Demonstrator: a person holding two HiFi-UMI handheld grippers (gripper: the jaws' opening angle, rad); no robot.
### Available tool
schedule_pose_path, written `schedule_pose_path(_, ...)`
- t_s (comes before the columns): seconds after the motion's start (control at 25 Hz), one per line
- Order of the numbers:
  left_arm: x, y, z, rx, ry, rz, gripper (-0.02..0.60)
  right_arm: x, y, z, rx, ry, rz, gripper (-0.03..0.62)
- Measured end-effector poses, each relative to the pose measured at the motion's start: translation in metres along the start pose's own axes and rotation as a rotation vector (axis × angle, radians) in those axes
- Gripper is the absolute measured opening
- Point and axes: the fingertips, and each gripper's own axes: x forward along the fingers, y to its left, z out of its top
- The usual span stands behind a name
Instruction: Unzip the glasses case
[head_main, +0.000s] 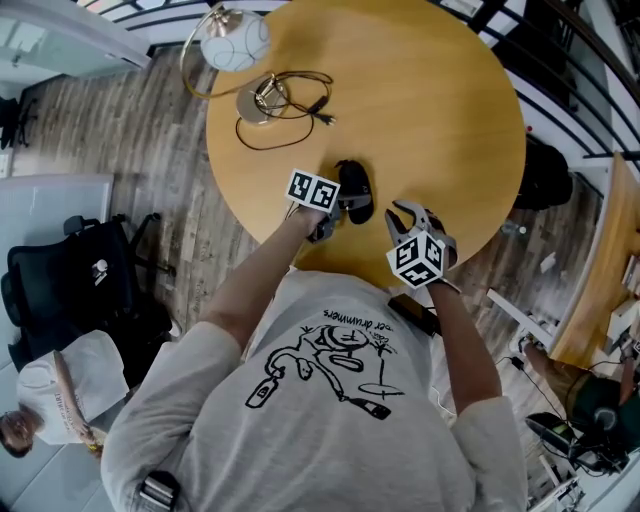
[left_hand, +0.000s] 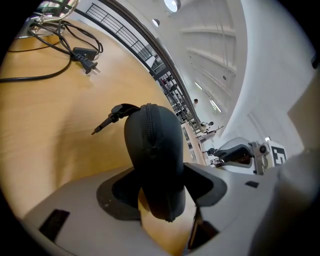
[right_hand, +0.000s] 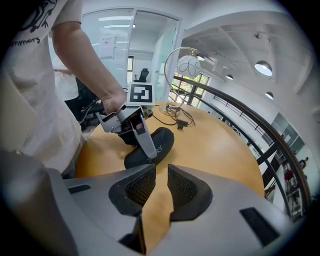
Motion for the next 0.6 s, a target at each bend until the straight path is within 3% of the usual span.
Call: schedule_pose_path(0.6,-0.018,0.021,-0.007,-0.023,0.006,0.121,0.316,-0.001,0.005,0.002,-0.009,-0.009,0.005,0.066)
